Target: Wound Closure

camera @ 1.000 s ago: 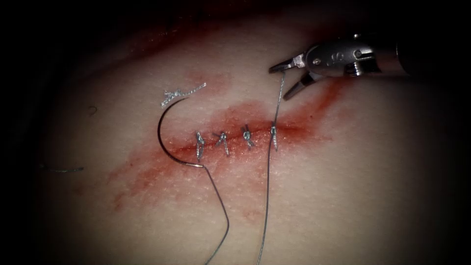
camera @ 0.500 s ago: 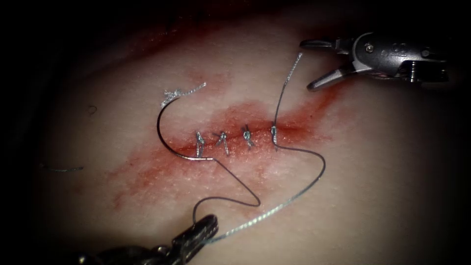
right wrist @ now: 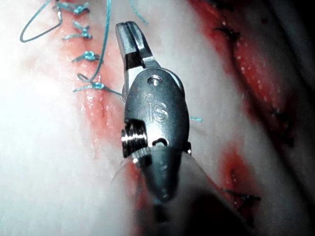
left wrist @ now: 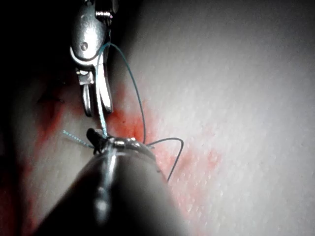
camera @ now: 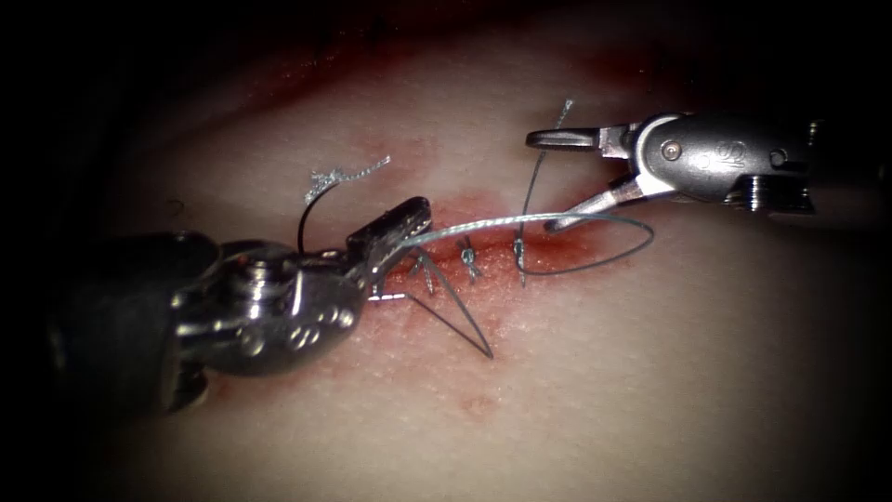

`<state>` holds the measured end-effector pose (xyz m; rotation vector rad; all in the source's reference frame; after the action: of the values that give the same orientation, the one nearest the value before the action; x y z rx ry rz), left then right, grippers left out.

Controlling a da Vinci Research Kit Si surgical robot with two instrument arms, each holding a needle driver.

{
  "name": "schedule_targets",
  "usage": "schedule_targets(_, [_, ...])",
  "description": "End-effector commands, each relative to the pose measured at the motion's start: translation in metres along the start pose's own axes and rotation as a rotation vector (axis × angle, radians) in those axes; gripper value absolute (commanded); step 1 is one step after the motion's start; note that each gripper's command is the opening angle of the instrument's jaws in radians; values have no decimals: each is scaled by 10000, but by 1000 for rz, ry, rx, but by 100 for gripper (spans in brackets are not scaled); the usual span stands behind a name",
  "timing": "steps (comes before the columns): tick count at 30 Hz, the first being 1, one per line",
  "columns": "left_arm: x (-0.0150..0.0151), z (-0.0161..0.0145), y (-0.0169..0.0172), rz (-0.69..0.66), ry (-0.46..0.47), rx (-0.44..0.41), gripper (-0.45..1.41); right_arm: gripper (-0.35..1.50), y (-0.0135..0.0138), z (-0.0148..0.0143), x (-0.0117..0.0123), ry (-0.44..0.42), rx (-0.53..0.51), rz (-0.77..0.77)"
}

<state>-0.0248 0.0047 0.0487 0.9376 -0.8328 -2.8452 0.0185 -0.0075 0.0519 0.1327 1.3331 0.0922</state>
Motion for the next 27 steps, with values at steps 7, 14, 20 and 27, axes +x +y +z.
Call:
schedule_targets(7, [-43, 73, 17, -24, -90, 44, -45, -35, -14, 8, 1, 81, 43, 31])
schedule_targets(14, [-66, 113, 33, -58, -119, 72, -45, -35, -16, 8, 9, 175, 21, 75])
schedule_targets(20, [-63, 139, 54, -44, -150, 70, -45, -35, -12, 12, 15, 297, -76, 150])
schedule_targets(27, [-46, 160, 84, -35, -160, 48, -45, -35, -5, 14, 16, 354, -213, 227])
